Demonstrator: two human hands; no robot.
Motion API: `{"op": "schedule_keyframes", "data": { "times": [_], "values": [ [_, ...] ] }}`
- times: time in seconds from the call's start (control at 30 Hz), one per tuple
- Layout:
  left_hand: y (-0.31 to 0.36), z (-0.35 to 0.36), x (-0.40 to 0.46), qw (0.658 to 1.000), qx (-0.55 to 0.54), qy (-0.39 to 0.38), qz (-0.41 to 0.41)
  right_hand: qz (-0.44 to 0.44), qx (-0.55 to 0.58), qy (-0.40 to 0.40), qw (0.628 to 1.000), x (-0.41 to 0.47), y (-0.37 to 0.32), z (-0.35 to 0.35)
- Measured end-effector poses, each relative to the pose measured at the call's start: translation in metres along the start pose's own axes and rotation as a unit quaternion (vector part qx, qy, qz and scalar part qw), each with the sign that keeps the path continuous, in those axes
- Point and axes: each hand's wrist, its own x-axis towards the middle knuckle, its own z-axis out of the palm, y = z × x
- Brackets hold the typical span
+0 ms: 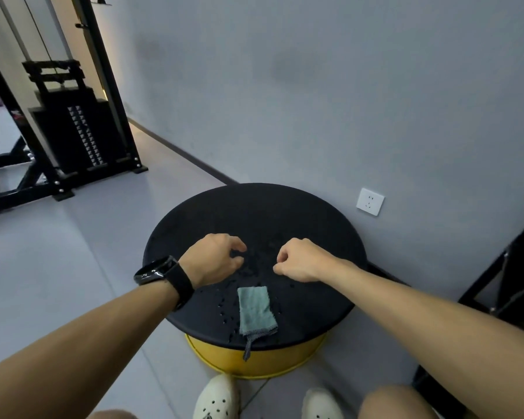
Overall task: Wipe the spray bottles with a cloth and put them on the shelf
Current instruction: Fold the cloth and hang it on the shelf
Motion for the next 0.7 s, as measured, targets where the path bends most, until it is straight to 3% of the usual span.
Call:
{"op": "schedule_keyframes", "data": {
  "times": [0.4, 0.7],
  "values": [
    [-0.042, 0.07, 0.024, 0.997, -0.018, -0.074, -0.023, 0.023, -0.002, -0.063, 0.998, 0.049, 0.024, 0.058],
    [-0.068, 0.119, 0.047, 0.993, -0.046, -0.1, -0.046, 0.012, 0.027, -0.028, 0.999, 0.089, 0.042, 0.1]
  ]
}}
